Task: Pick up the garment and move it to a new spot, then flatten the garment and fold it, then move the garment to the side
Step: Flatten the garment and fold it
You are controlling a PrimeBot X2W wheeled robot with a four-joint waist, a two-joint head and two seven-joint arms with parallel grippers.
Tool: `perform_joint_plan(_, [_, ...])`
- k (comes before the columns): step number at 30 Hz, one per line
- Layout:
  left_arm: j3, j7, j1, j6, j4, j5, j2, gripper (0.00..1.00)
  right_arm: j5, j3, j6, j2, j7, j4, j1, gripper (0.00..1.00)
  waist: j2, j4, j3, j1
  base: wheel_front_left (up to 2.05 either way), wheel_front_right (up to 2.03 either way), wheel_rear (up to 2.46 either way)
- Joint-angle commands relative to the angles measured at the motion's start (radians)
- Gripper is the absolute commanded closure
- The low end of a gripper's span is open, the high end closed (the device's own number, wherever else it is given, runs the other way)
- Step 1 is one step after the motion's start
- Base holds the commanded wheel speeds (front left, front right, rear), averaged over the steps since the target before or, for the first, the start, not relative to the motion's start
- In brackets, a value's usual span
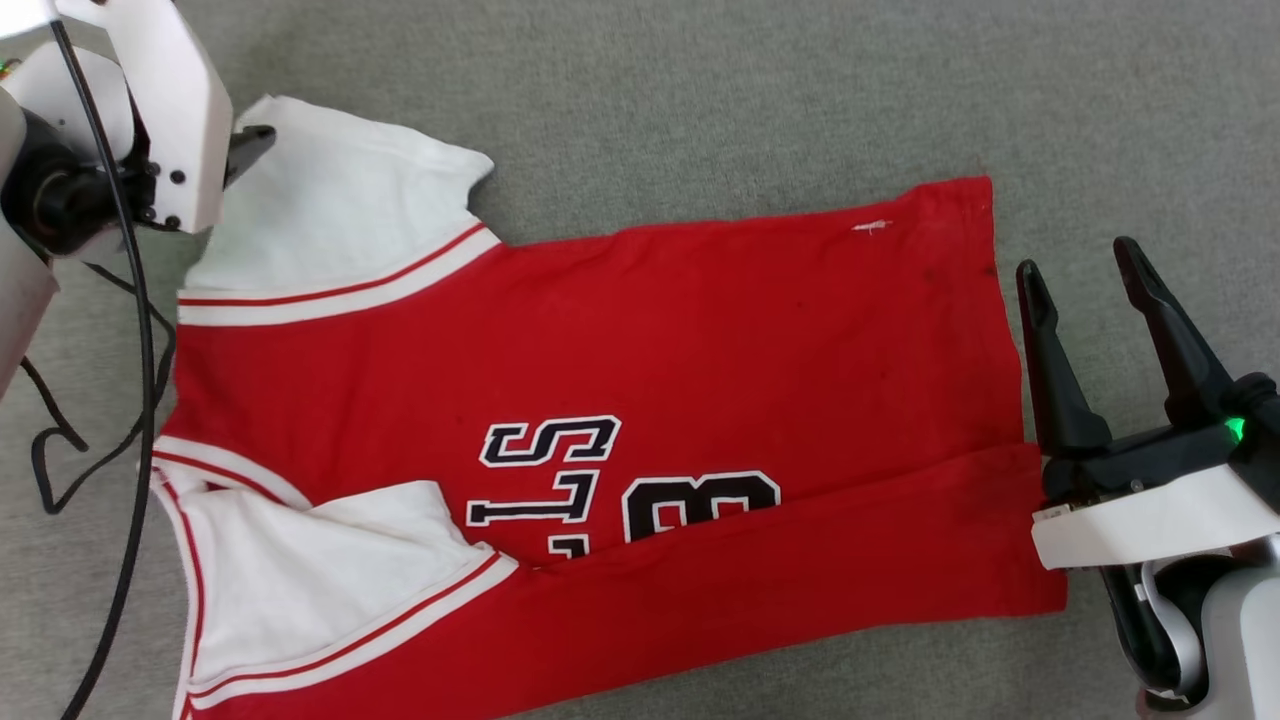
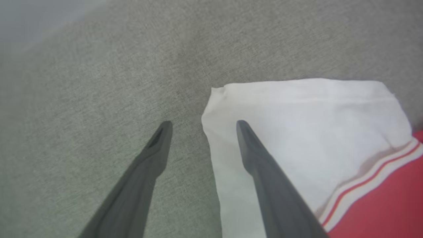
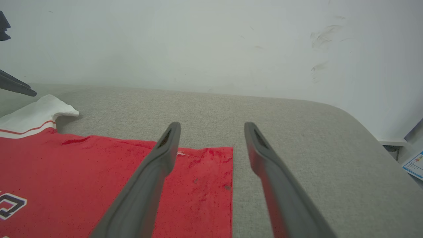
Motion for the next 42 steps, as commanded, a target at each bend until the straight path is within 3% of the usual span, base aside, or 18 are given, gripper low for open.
perform_joint_plan(1, [-0.012, 0.025, -0.016, -0.007, 0.034, -0.008, -0.015, 0.0, -0.006, 0.003, -0.001, 0.009, -0.006, -0.001, -0.017, 0.0, 0.0, -0.023, 0.049, -0.0002, 0.0, 0.0, 0.0])
perform_joint_plan(8, [-0.078, 0.097, 0.013, -0.012, 0.081, -0.02, -0.031, 0.0, -0.005, -0.004, -0.001, 0.009, -0.015, 0.01, -0.026, 0.0, 0.0, -0.021, 0.073, -0.0002, 0.0, 0.0, 0.0])
perform_joint_plan(9, [-0.096, 0.115, 0.025, -0.012, 0.073, -0.023, -0.033, 0.18, -0.003, -0.006, -0.001, 0.007, -0.016, 0.012, -0.029, 0.0, 0.0, -0.019, 0.073, -0.0002, 0.0, 0.0, 0.0])
perform_joint_plan(10, [-0.112, 0.123, 0.033, -0.014, 0.06, -0.027, -0.031, 0.9, -0.001, -0.009, -0.001, 0.005, -0.014, 0.015, -0.032, 0.0, 0.0, -0.016, 0.072, -0.0002, 0.0, 0.0, 0.0])
perform_joint_plan(11, [-0.125, 0.122, 0.038, -0.015, 0.044, -0.03, -0.027, 1.0, 0.002, -0.009, -0.001, 0.004, -0.013, 0.017, -0.038, 0.0, 0.0, -0.014, 0.071, -0.0002, 0.0, 0.0, 0.0])
perform_joint_plan(17, [-0.157, 0.021, 0.01, -0.013, -0.014, -0.02, -0.007, 1.0, 0.019, -0.003, -0.001, -0.044, 0.013, 0.017, -0.085, 0.0, 0.0, 0.009, 0.039, -0.0002, 0.0, 0.0, 0.0])
perform_joint_plan(22, [-0.179, -0.076, -0.018, -0.013, -0.058, -0.027, -0.025, 1.0, 0.07, -0.004, -0.001, -0.161, 0.113, 0.013, -0.153, 0.0, 0.0, 0.046, -0.01, -0.0002, 0.0, 0.0, 0.0])
perform_joint_plan(29, [-0.227, -0.186, -0.041, -0.013, -0.13, -0.021, -0.027, 1.0, 0.194, 0.072, -0.001, -0.365, 0.41, 0.081, -0.272, 0.0, 0.0, 0.097, -0.071, -0.0002, 0.0, 0.0, 0.0])
perform_joint_plan(33, [-0.246, -0.224, -0.049, -0.013, -0.176, -0.01, -0.014, 1.0, 0.293, 0.129, -0.001, -0.448, 0.602, 0.147, -0.337, 0.0, 0.0, 0.125, -0.083, -0.0002, 0.0, 0.0, 0.0])
perform_joint_plan(37, [-0.257, -0.256, -0.058, -0.013, -0.212, 0.002, -0.008, 1.0, 0.36, 0.183, -0.001, -0.503, 0.76, 0.213, -0.396, 0.0, 0.0, 0.153, -0.075, -0.0002, 0.0, 0.0, 0.0])
perform_joint_plan(42, [-0.263, -0.277, -0.073, -0.013, -0.246, 0.016, -0.011, 1.0, 0.393, 0.229, -0.001, -0.514, 0.9, 0.313, -0.465, 0.0, 0.0, 0.181, -0.046, -0.0002, 0.0, 0.0, 0.0])
